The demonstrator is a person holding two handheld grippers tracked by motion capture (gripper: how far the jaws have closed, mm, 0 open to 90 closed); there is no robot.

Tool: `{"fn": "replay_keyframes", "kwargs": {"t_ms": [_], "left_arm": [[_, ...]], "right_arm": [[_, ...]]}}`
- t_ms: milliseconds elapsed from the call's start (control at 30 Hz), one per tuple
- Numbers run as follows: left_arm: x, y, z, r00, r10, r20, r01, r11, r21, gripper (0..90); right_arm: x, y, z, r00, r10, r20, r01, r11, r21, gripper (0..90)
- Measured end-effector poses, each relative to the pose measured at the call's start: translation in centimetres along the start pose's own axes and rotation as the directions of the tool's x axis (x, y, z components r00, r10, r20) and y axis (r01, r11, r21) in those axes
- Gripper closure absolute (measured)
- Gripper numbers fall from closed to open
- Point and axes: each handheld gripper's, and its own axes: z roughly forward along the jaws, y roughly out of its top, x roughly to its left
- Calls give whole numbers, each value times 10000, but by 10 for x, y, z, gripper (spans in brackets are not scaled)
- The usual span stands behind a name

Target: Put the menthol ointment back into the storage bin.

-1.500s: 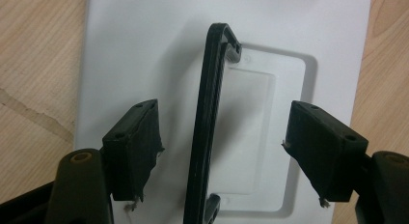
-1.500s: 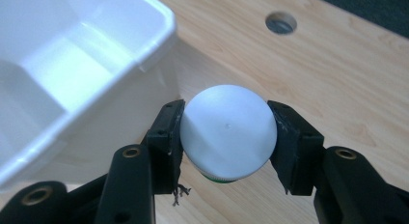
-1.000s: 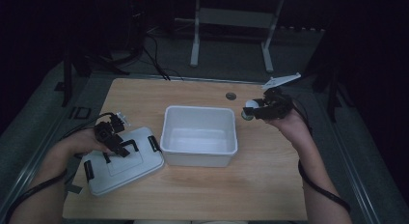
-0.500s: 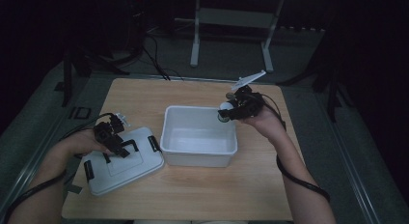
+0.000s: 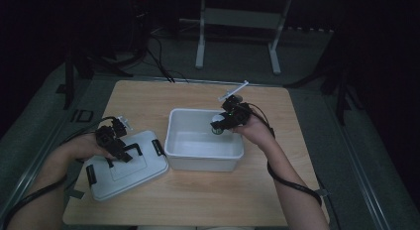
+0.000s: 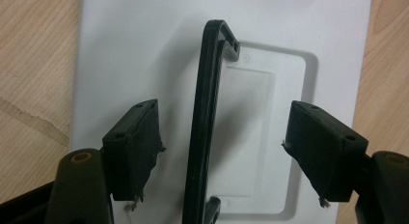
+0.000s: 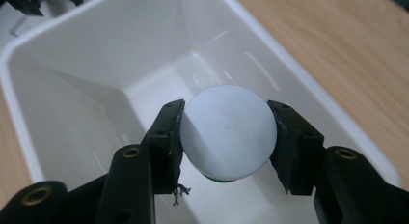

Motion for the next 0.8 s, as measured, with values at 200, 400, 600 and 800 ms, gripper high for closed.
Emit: {"fn": "replay_keyframes", "kwargs": {"t_ms": [200, 400, 600, 800], "left_arm": [[0, 2, 3, 10000, 57, 12, -57, 9999, 109, 281], [-1, 3, 5, 9999, 112, 68, -113, 9999, 120, 281], [-1, 3, 4, 9999, 87, 69, -87, 10000, 29, 281], [0, 2, 5, 10000, 73, 48, -73, 10000, 24, 281]], "right_arm": [[4, -1, 23, 9998, 66, -172, -59, 9990, 440, 504], [10, 2, 44, 9996, -48, -265, 69, 9967, 815, 504], [14, 5, 61, 9997, -192, -137, 209, 9905, 1361, 504], [18, 10, 76, 9998, -28, -174, 55, 9874, 1581, 504]]}}
